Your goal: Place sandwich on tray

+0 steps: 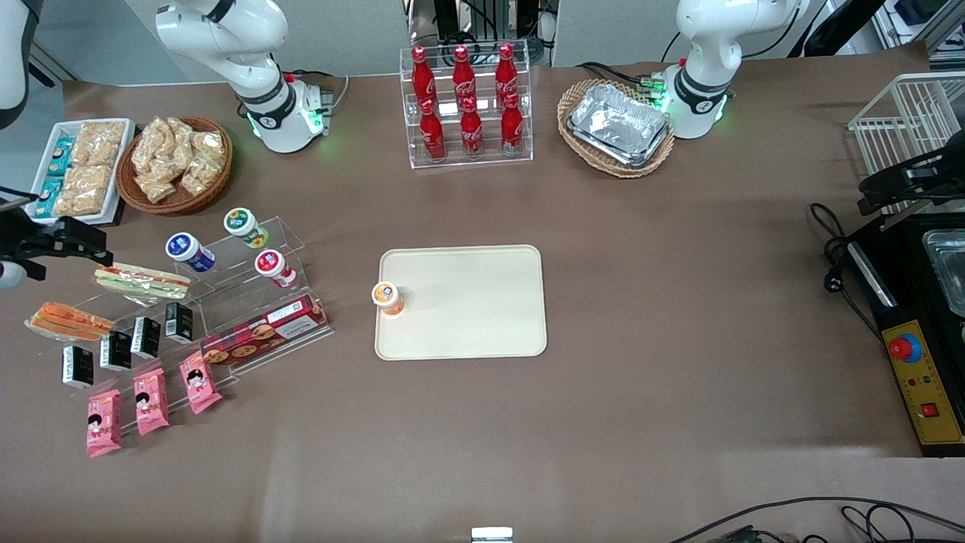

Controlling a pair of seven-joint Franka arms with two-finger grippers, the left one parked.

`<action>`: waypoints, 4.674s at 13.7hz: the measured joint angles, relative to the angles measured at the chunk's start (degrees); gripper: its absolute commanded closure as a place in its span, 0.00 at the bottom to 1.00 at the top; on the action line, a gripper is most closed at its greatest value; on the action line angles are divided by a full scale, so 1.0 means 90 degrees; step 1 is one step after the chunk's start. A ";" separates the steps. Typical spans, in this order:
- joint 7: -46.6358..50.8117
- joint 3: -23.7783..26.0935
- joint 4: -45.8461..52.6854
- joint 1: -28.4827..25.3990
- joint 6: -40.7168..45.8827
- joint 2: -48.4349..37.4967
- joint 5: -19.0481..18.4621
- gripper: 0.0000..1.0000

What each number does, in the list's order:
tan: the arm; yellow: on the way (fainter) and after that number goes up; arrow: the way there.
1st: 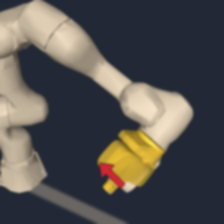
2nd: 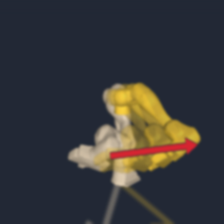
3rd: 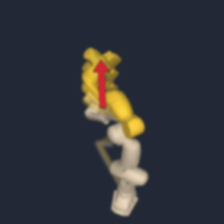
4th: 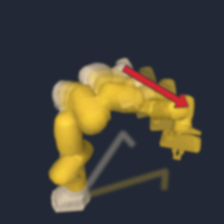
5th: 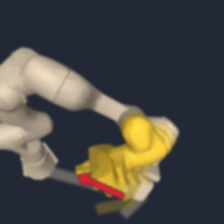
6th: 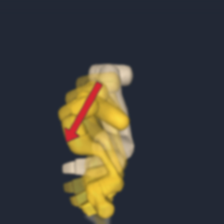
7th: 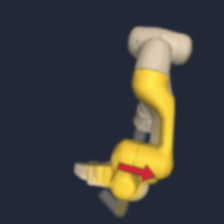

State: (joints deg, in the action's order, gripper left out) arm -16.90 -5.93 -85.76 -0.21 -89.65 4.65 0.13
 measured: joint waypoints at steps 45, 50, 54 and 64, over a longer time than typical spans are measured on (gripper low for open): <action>-0.9633 -0.1201 -0.0361 0.1226 -0.2043 0.1761 0.0517 0.00; -1.0142 -0.1204 -0.0526 0.1233 -0.2266 0.1762 0.0517 0.00; -1.0375 -0.1219 -0.0749 0.1272 -0.2517 0.1763 0.0518 0.00; -1.0557 -0.1219 -0.1422 0.1412 -0.3494 0.1769 0.0666 0.00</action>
State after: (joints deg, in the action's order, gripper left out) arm -111.91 -16.91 -98.56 12.50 -121.10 20.57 6.12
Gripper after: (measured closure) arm 0.000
